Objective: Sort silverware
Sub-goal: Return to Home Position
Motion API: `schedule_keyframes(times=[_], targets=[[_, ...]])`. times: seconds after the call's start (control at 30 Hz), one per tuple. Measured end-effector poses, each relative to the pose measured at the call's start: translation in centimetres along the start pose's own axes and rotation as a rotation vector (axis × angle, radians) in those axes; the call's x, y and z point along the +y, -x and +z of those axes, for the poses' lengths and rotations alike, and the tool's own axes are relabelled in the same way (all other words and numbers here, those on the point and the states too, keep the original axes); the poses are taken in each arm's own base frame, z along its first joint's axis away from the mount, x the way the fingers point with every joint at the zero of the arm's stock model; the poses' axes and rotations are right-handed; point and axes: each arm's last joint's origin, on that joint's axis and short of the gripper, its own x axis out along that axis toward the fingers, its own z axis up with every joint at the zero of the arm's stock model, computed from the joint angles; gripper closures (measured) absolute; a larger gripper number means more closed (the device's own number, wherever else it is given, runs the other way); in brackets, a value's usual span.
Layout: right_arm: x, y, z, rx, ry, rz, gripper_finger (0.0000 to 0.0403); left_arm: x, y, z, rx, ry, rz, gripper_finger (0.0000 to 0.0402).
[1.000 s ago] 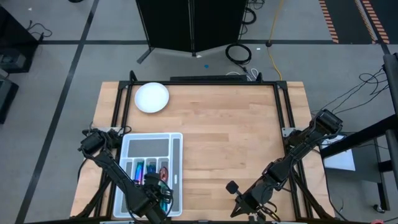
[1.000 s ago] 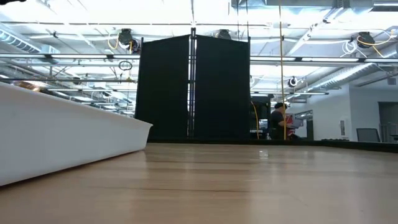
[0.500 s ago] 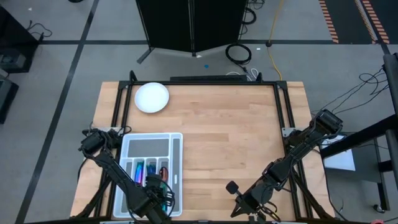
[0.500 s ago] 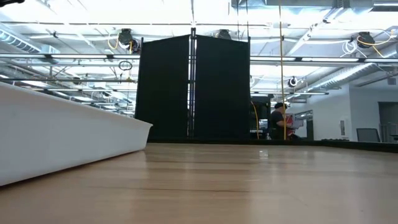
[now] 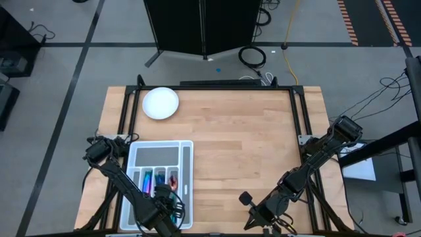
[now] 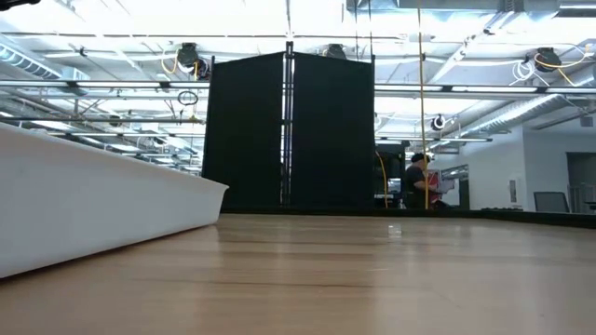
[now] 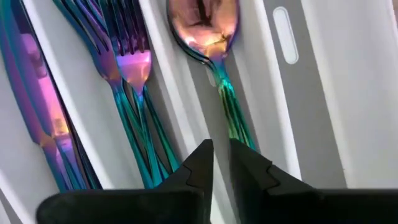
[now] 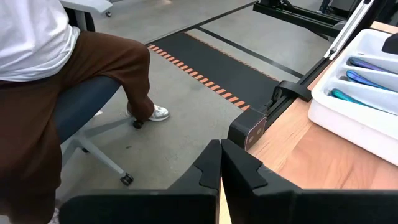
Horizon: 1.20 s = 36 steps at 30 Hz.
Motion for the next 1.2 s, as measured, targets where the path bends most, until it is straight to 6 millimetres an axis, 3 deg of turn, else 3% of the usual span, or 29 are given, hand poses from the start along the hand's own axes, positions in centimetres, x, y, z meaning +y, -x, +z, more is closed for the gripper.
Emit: schedule_keyframes(times=[0.3, 0.63, 0.87, 1.2], targets=[[0.0, 0.0, 0.0, 0.000, 0.000, 0.000, 0.0403, -0.4, 0.0, -0.1, -0.023, -0.061, -0.054, 0.0336], [-0.8, 0.0, 0.4, -0.037, -0.011, -0.032, 0.0403, -3.1, 0.0, 0.4, -0.073, -0.276, -0.284, 0.0336], [-2.0, 0.1, 0.6, -0.064, -0.025, -0.064, 0.0403, -5.8, 0.3, 2.0, -0.220, -0.464, -0.459, 0.0336], [-5.1, 1.2, 0.9, -0.049, -0.055, -0.240, 0.0403, -10.1, 1.3, 6.3, -0.481, -0.833, -0.618, 0.0336]])
